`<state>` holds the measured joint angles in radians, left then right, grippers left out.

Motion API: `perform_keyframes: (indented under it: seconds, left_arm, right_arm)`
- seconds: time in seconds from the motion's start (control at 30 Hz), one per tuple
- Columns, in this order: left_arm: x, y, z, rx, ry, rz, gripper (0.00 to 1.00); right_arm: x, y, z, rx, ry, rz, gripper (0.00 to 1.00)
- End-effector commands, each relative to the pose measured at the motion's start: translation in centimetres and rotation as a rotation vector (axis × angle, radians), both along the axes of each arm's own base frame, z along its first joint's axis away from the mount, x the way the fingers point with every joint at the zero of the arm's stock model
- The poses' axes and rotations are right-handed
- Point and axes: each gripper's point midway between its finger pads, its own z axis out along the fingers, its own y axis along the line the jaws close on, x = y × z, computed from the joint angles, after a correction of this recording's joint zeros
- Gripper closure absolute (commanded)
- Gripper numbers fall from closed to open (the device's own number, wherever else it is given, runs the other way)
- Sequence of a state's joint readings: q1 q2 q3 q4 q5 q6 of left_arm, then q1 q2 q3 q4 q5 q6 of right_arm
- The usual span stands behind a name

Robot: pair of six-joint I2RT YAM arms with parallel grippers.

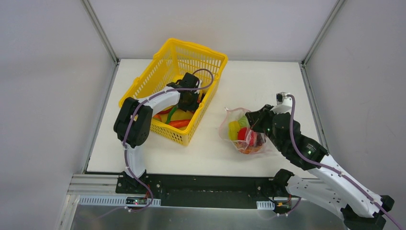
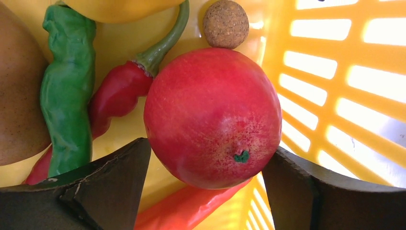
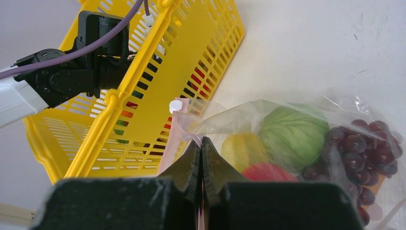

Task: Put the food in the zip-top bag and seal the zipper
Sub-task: Pick up the fake fruit from the bin.

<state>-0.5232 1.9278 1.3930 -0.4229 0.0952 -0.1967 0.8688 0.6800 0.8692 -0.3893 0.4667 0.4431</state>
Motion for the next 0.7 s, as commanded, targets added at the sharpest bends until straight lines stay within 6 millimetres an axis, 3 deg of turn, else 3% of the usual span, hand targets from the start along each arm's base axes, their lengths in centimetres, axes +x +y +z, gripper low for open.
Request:
perform_keyframes:
  seconds: [0.0, 0.17, 0.47, 0.6, 0.67]
  left_arm:
    - [1.1, -1.8, 2.6, -0.109, -0.08, 0.026, 0.15]
    - [2.1, -3.1, 3.6, -0.191, -0.11, 0.055, 0.09]
    - [2.9, -3.4, 2.3, -0.26, -0.134, 0.154, 0.17]
    - [3.3, -3.5, 2.3, -0.254, -0.136, 0.166, 0.32]
    - [3.2, -3.3, 2.2, -0.246, -0.132, 0.169, 0.45]
  right_arm:
    - [0.3, 0.1, 2.3, 0.088, -0.054, -0.017, 1.0]
    - [0.3, 0.2, 2.1, 0.087, -0.049, -0.013, 1.0]
    - [0.4, 0.2, 1.5, 0.076, -0.039, -0.019, 1.0]
    - [0.4, 0.1, 1.3, 0.069, -0.039, -0.024, 1.0]
    - [0.4, -0.1, 1.4, 0.068, -0.042, -0.028, 1.0]
